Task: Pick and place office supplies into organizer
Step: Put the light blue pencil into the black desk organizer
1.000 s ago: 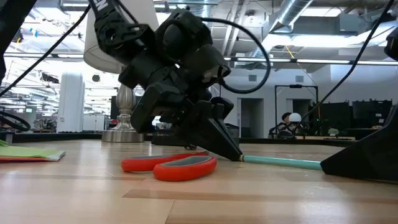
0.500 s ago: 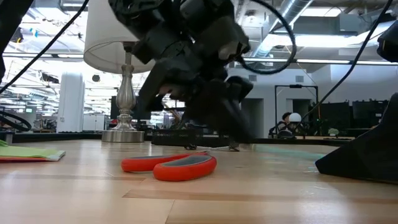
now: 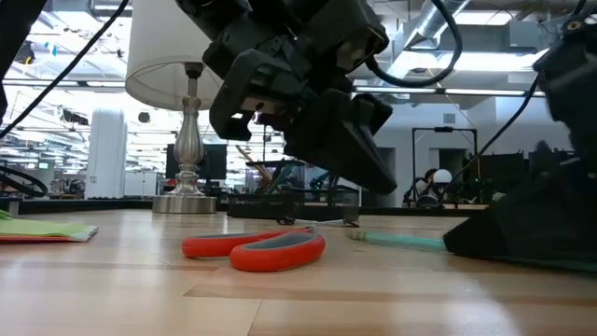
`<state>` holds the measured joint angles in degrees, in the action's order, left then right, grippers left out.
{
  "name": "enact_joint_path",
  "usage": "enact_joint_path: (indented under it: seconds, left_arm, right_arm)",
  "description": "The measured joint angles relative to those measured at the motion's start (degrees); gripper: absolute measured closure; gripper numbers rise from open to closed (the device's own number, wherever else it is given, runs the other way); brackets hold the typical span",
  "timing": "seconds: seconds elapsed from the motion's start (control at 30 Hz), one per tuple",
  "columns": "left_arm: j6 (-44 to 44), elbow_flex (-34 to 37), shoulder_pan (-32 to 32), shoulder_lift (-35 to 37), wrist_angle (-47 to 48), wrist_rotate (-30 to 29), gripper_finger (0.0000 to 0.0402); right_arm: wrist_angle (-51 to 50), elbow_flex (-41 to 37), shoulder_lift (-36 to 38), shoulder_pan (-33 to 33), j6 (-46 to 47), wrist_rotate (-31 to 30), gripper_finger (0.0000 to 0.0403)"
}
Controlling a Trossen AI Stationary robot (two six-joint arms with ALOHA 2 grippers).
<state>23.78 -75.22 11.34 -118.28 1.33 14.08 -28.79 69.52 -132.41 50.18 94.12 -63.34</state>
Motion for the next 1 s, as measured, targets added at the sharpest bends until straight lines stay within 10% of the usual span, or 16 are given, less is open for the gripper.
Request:
enact_joint_path:
  seconds: [0.47, 1.0]
  left_arm:
    - [5.1, 0.0, -0.7, 0.0, 5.3, -5.7, 0.0396]
    - [4.5, 3.3, -3.3, 0.2, 5.8, -8.6, 0.0278]
  right_arm:
    - [-0.4, -0.4, 1.0, -2.1, -6.1, -4.2, 0.0402]
    - [1.2, -0.3, 0.4, -2.7, -5.8, -4.3, 0.0403]
